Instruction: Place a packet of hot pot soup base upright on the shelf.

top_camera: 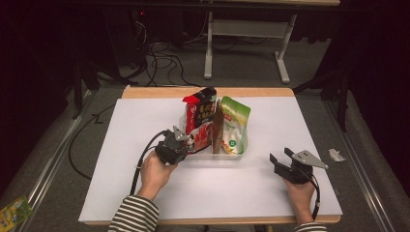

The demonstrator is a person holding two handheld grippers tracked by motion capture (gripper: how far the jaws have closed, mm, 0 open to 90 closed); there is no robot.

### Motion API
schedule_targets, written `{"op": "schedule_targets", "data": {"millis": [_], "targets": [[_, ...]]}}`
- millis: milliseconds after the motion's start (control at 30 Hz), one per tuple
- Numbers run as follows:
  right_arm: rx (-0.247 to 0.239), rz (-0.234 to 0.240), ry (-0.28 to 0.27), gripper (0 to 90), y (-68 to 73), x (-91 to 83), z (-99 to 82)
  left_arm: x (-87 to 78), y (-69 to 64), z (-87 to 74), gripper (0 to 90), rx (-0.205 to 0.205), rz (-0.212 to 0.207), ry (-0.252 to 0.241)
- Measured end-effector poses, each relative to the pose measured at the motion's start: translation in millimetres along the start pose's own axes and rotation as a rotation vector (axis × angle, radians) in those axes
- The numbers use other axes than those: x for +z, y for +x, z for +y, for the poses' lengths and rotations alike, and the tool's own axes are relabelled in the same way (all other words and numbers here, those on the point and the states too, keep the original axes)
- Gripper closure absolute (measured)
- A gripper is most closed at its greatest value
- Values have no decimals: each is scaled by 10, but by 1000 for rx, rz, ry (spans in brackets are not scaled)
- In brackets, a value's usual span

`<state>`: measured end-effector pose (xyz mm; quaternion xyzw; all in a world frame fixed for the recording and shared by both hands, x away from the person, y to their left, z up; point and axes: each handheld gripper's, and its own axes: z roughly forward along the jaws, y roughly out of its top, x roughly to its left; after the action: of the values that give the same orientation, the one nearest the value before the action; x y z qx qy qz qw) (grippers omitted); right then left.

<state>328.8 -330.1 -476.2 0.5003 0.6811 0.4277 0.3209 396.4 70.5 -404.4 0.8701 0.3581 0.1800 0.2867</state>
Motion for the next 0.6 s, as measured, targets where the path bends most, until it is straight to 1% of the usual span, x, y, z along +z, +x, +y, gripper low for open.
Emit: {"op": "schedule_targets", "data": {"millis": [100, 233, 300, 367, 533, 600], "targets": [[-2, 0, 2, 341, 3, 2, 1, 40, 12, -23, 787, -17, 0, 2], [-1, 2, 2, 340, 1, 1, 1, 94, 0, -28, 834, -26, 7, 7], [-5, 1, -1, 339, -1, 1, 0, 139, 1, -30, 849, -27, 7, 22], [3, -1, -2, 336, 0, -2, -1, 160, 6, -29, 862, -30, 6, 24], [0, 1, -3, 337, -2, -1, -1, 191, 23, -20, 872, -41, -6, 33], [0, 3, -4, 336, -4, -2, -1, 178, 33, -18, 872, -44, -15, 34]]}}
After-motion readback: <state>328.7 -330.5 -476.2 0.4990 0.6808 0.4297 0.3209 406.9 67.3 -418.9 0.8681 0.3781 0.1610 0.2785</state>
